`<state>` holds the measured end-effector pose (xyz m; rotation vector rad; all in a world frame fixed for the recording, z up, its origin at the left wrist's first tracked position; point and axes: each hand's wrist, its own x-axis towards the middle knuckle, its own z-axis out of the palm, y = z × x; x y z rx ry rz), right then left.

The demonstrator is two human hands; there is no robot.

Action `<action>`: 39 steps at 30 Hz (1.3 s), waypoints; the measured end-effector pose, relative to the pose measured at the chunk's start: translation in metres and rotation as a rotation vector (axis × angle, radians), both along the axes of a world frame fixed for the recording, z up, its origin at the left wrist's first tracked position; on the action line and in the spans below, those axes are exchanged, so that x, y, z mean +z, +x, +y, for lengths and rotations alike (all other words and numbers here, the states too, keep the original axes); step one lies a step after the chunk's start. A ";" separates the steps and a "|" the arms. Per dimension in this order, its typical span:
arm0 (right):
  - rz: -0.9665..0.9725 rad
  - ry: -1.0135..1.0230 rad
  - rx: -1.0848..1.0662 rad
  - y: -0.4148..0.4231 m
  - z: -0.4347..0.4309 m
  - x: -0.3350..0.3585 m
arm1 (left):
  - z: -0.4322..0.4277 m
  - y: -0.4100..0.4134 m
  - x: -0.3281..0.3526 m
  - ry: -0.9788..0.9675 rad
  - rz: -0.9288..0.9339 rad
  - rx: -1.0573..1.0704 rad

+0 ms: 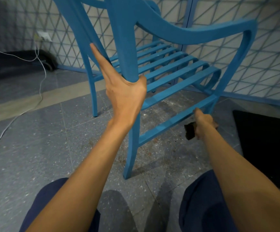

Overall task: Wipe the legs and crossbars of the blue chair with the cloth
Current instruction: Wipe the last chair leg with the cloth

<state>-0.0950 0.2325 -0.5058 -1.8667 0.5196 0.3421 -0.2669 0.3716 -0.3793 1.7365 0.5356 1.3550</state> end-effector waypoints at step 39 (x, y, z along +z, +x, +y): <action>0.095 0.734 -0.283 -0.054 0.018 -0.053 | 0.102 -0.037 0.014 -0.288 -0.015 0.330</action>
